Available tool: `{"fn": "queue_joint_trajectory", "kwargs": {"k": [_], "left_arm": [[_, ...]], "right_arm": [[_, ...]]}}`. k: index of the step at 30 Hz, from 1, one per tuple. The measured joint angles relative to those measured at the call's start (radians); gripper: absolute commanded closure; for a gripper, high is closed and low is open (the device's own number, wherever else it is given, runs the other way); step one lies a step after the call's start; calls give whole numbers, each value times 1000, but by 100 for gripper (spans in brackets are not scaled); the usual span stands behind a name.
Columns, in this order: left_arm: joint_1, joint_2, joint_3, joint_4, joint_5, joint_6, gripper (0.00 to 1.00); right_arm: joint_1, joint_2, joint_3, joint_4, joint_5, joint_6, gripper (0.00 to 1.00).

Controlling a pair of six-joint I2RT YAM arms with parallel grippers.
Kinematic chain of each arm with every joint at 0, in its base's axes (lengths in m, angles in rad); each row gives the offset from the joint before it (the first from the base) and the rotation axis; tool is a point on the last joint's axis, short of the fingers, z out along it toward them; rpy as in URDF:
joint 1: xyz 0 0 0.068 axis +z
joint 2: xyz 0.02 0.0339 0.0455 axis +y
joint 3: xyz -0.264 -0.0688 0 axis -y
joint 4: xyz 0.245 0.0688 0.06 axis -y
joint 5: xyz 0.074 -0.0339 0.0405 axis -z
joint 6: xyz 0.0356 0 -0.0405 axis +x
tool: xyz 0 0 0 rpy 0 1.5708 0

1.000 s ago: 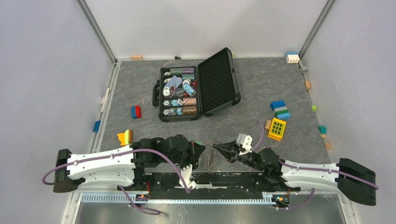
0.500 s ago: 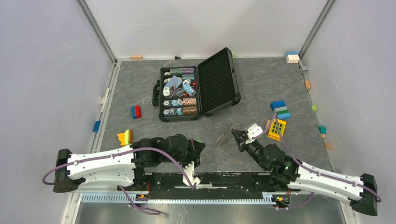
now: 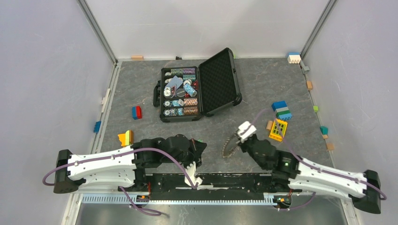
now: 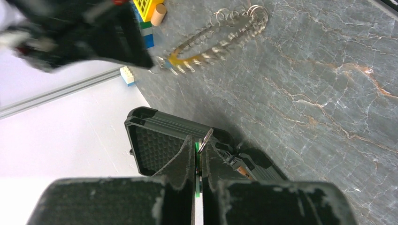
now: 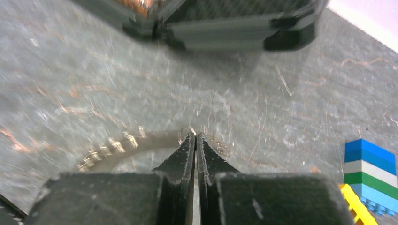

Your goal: Remove the keys from the keyring

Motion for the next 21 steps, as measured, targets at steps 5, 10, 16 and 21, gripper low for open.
{"fn": "queue_joint_trajectory", "kwargs": {"k": [5,10,16,21], "left_arm": [[0,0,0,10,-10,0,98],[0,0,0,17,-16,0,97],[0,32,0,37,-19,-38,95],[0,134,39,36,-56,-166,95]], "right_arm": [[-1,270,5,46,19,-6,84],[-1,368,-7,117,8,-13,58],[-1,349,-8,187,-16,-15,50],[-8,242,-21,195,-16,2,33]]}}
